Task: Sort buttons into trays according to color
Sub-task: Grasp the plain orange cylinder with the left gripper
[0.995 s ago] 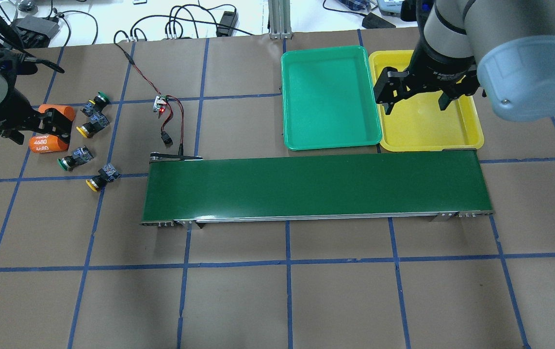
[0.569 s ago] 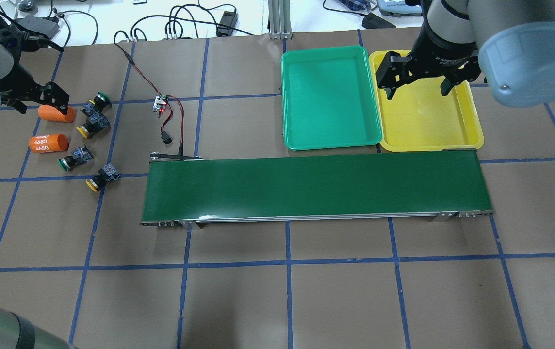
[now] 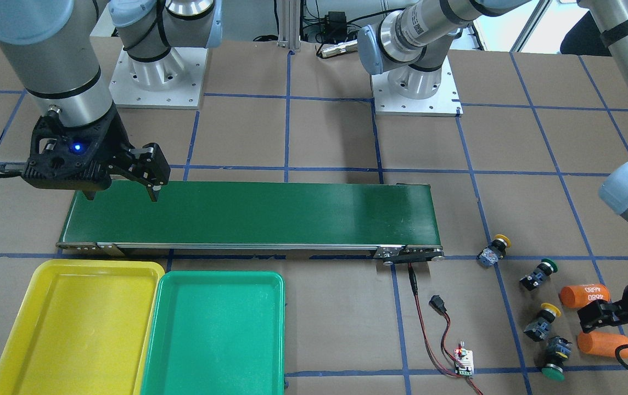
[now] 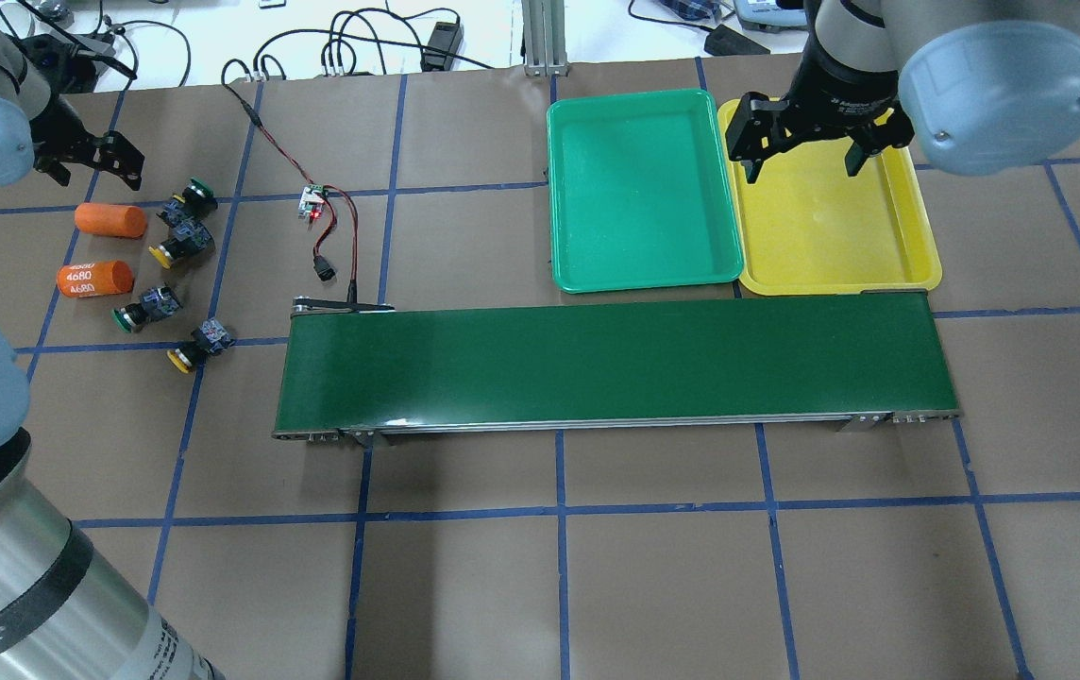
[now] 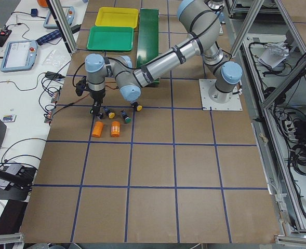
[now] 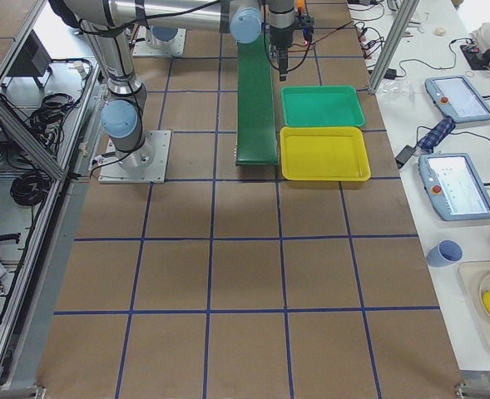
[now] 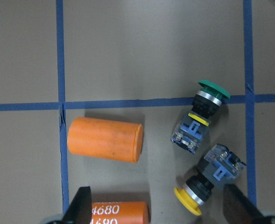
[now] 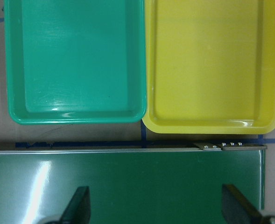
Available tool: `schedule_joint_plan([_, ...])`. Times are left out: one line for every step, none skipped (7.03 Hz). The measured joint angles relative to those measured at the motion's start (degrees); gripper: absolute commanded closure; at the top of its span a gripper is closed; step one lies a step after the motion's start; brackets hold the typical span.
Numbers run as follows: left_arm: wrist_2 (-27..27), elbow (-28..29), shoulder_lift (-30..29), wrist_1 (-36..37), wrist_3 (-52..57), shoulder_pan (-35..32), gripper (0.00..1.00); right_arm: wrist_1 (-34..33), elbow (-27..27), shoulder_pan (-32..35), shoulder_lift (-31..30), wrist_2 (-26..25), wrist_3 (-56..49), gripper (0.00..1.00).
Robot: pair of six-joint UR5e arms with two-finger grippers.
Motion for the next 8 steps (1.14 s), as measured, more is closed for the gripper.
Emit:
schedule_joint_plan([-0.76,1.04,-1.69,0.06,3.32,0.72,0.00,-0.50,-1.51,0.40,0.33,0.09,0.02,0.00])
schedule_joint_plan([-2.06,1.73,-2.88,0.09,5.42,1.64,0.00,-0.65,-2.17,0.61,0.37,0.16,0.05,0.00])
schedule_joint_plan([-2.87,2.28,-3.89,0.14,7.28,2.16,0.00,-0.62,-2.07,0.74,0.35,0.19,0.19,0.00])
schedule_joint_plan([-3.16,3.10,-4.86,0.19,9.18,2.39,0.00,-0.41,-1.70,0.91,-0.02,0.20,0.29,0.00])
schedule_joint_plan([-3.16,4.27,-5.75,0.13,10.07,2.50,0.00,-0.10,-1.41,1.11,-1.21,0.21,0.22,0.00])
schedule_joint_plan([-3.01,5.10,-6.57,-0.10,10.42,2.56,0.00,2.02,-1.00,1.47,-3.87,0.45,0.35,0.00])
schedule_joint_plan([-2.92,5.43,-7.18,-0.29,10.53,2.61,0.00,6.60,-0.49,1.73,-7.90,1.02,0.93,0.00])
schedule_joint_plan([-2.76,5.77,-7.62,-0.35,10.57,2.63,0.00,10.83,0.23,1.92,-12.69,1.72,1.70,0.00])
